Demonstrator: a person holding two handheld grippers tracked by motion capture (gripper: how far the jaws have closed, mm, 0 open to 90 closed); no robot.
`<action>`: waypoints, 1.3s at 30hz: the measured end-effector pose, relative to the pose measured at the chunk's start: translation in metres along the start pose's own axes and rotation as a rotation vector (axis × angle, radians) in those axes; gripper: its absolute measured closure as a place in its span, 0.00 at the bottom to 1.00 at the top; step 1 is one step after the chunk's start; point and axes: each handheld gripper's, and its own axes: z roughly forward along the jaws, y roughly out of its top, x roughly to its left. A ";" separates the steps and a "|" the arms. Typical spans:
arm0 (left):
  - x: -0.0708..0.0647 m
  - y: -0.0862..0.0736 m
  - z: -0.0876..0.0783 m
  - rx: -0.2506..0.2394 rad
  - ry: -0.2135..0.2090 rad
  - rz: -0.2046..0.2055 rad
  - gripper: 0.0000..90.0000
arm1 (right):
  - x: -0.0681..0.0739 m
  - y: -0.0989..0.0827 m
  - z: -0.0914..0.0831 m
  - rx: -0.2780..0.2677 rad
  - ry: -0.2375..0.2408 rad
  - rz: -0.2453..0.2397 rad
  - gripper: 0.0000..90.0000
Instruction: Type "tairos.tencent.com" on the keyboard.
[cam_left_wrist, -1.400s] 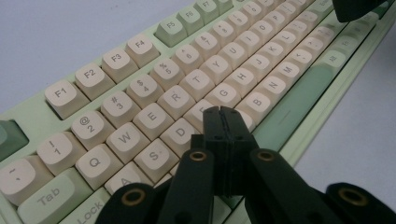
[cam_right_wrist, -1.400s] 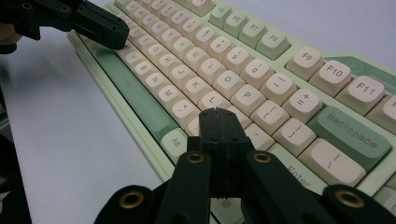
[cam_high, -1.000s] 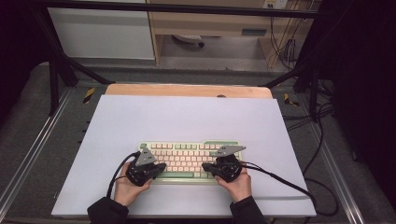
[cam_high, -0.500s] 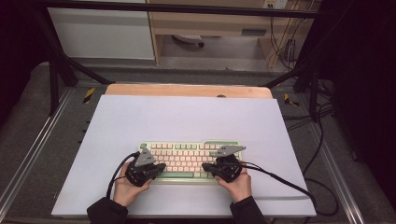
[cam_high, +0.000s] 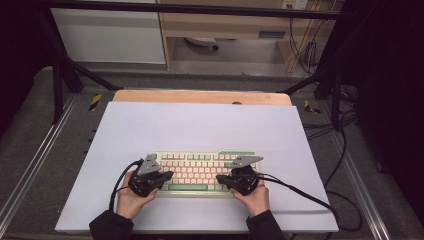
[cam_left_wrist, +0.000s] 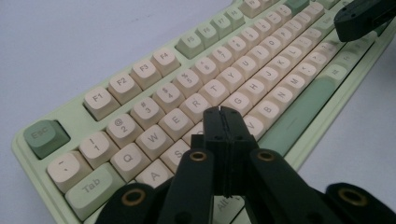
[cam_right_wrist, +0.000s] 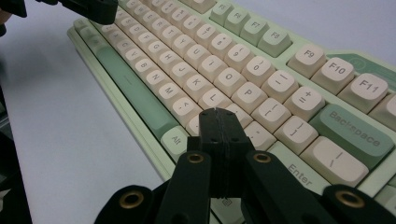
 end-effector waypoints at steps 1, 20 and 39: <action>0.001 0.000 0.000 0.000 0.001 -0.003 1.00 | 0.000 0.000 0.000 0.001 0.000 0.000 1.00; 0.013 0.017 0.010 0.014 0.038 -0.022 1.00 | 0.000 0.000 0.000 0.001 0.002 -0.001 1.00; 0.017 0.011 0.026 0.038 0.054 -0.030 1.00 | 0.000 0.000 0.000 0.002 0.003 -0.003 1.00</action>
